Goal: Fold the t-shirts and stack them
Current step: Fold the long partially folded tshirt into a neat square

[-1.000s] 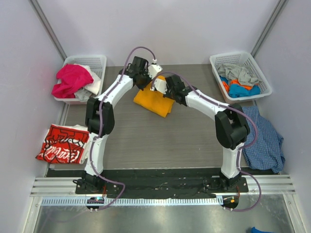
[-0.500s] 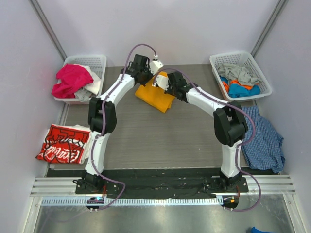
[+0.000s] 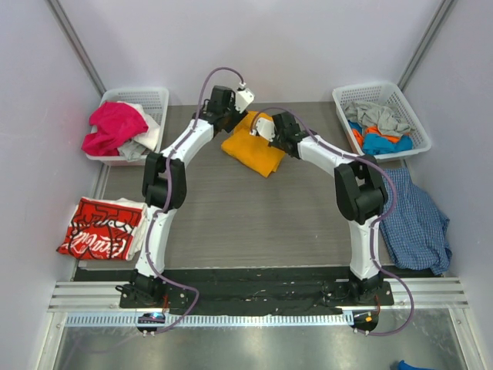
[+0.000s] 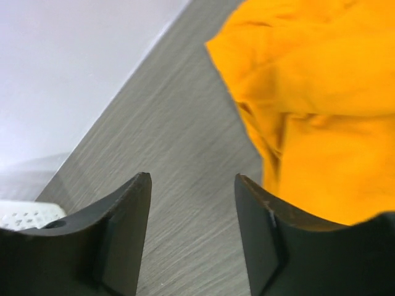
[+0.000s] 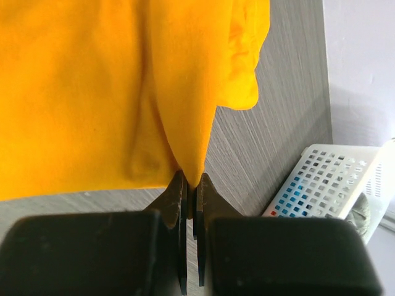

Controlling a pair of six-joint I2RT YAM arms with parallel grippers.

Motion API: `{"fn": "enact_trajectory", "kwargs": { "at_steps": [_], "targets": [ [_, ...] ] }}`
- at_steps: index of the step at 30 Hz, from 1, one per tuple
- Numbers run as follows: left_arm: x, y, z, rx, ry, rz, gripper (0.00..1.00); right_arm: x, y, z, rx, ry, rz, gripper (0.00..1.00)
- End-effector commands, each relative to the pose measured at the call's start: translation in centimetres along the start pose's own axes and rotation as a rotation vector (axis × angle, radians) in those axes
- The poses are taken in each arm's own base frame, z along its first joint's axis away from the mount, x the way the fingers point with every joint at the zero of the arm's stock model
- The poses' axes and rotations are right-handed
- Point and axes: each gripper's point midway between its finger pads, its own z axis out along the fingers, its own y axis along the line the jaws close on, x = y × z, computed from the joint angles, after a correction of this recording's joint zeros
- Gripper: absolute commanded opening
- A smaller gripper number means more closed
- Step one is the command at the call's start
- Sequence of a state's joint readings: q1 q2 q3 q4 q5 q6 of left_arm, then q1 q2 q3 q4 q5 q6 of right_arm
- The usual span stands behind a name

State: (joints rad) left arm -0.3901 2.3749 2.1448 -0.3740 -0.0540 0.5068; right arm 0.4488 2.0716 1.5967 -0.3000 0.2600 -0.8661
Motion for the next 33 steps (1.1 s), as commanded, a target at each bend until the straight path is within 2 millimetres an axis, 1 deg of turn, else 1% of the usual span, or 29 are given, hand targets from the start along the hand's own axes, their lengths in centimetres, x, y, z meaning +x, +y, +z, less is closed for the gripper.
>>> {"fn": "enact_trajectory", "kwargs": {
  "at_steps": [1,2,4,5,6,8,10,11,12,13,14,15,18,19,23,27,28,29,32,33],
  "targets": [
    [-2.1,2.7,0.5,-0.155,-0.07,-0.016,0.65,-0.6,-3.6,0.3,0.099,-0.009,0.021,0.04],
    [-2.1,3.0,0.6,-0.179,-0.066,-0.013,0.65,-0.7,-3.8,0.7,0.105,-0.008,0.025,0.09],
    [-2.0,2.7,0.8,-0.183,-0.059,-0.006,0.66,-0.6,-4.2,1.3,0.114,-0.007,0.034,0.16],
    [-1.8,2.5,0.9,-0.182,-0.053,-0.005,0.66,-0.4,-3.8,2.2,0.109,0.006,0.03,0.23],
    [-1.7,2.4,0.9,-0.184,-0.048,-0.004,0.66,-0.7,-4.5,2.3,0.126,-0.001,0.035,0.24],
    [-1.6,1.7,0.9,-0.174,-0.043,-0.001,0.66,-1.2,-4.9,2.8,0.138,-0.012,0.046,0.24],
    [-1.5,1.5,0.7,-0.175,-0.038,0.003,0.66,-1.8,-5.4,3.5,0.148,-0.025,0.052,0.21],
    [-1.2,1.1,0.8,-0.172,-0.029,0.008,0.66,-2.5,-6.1,3.4,0.162,-0.04,0.061,0.16],
    [-1.2,1.1,0.7,-0.173,-0.028,0.007,0.66,-2.4,-6.0,3.9,0.161,-0.037,0.061,0.13],
    [-1.1,1.1,0.6,-0.175,-0.027,0.005,0.66,-2.7,-6.1,4.0,0.163,-0.043,0.063,0.09],
    [-0.9,0.9,0.6,-0.174,-0.023,0.003,0.66,-3.0,-6.5,3.9,0.171,-0.05,0.067,0.03],
    [-0.9,0.9,0.5,-0.176,-0.021,0.002,0.66,-3.1,-6.4,4.1,0.166,-0.055,0.064,0.01],
    [-0.7,0.8,0.5,-0.18,-0.016,0.001,0.66,-3.6,-6.7,4.1,0.172,-0.066,0.064,0.01],
    [-0.7,1.2,0.3,-0.196,-0.015,-0.002,0.66,-3.6,-6.9,4.0,0.177,-0.069,0.066,0.01],
    [-0.7,1.2,0.1,-0.204,-0.016,-0.028,0.65,-4.3,-7.5,3.5,0.192,-0.098,0.088,0.01],
    [-1.1,1.5,-0.9,-0.2,-0.02,-0.058,0.64,-4.9,-8.1,3.5,0.217,-0.12,0.109,0.01],
    [-0.8,1.4,-1.0,-0.197,-0.012,-0.059,0.64,-4.9,-8.2,3.6,0.223,-0.122,0.114,0.01],
    [-0.8,1.6,-1.2,-0.203,-0.013,-0.058,0.63,-4.8,-8.1,4.1,0.227,-0.115,0.118,0.04],
    [-0.3,2.3,-1.8,-0.213,-0.006,-0.066,0.63,-4.7,-7.9,5.0,0.236,-0.112,0.135,0.18],
    [-0.1,2.6,-2.0,-0.218,-0.003,-0.074,0.63,-4.8,-8.0,5.2,0.242,-0.116,0.14,0.2]
  ]
}}
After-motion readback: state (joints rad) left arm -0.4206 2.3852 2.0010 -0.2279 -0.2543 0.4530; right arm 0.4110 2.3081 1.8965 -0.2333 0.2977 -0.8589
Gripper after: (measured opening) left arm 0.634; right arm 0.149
